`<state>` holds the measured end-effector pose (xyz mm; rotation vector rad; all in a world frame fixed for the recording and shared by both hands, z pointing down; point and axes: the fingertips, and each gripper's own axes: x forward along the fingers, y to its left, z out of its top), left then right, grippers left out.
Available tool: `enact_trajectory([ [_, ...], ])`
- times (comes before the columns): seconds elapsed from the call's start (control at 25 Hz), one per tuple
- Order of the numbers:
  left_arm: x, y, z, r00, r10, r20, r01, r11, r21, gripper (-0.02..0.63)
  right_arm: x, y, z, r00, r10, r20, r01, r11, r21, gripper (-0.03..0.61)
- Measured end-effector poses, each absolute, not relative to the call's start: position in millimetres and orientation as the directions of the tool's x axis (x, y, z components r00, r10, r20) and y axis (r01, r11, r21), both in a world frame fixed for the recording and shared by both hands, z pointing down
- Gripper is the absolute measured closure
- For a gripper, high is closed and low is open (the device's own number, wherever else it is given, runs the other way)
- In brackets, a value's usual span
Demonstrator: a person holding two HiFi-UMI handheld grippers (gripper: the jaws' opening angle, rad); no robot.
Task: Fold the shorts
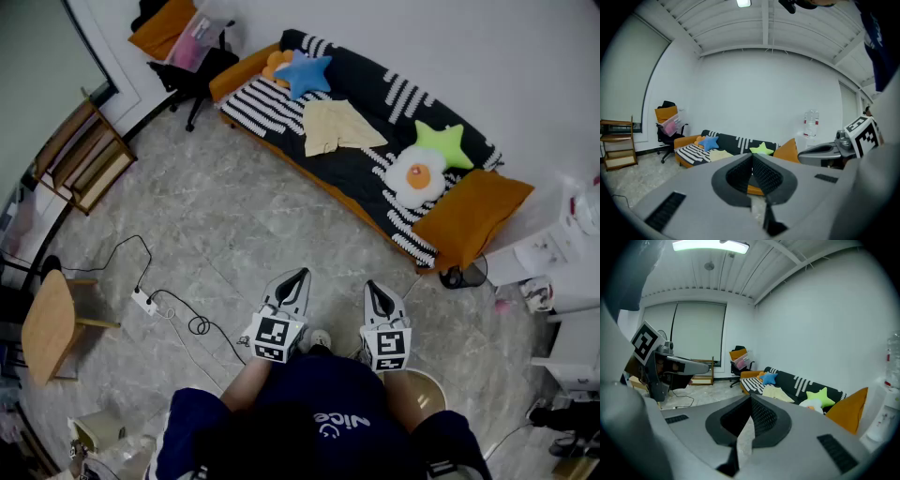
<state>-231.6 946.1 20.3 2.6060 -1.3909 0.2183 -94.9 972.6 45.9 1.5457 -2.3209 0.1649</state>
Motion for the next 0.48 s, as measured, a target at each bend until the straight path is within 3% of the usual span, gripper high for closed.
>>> enact_trajectory([
  [0.48,-256.3,943.1,23.4,0.556,-0.808,0.193,-0.831,-0.544,0.118,0.611,-106.6,965.9,39.7,-0.305,-0.892,0.334,-0.922,0.365,0.133,0.569],
])
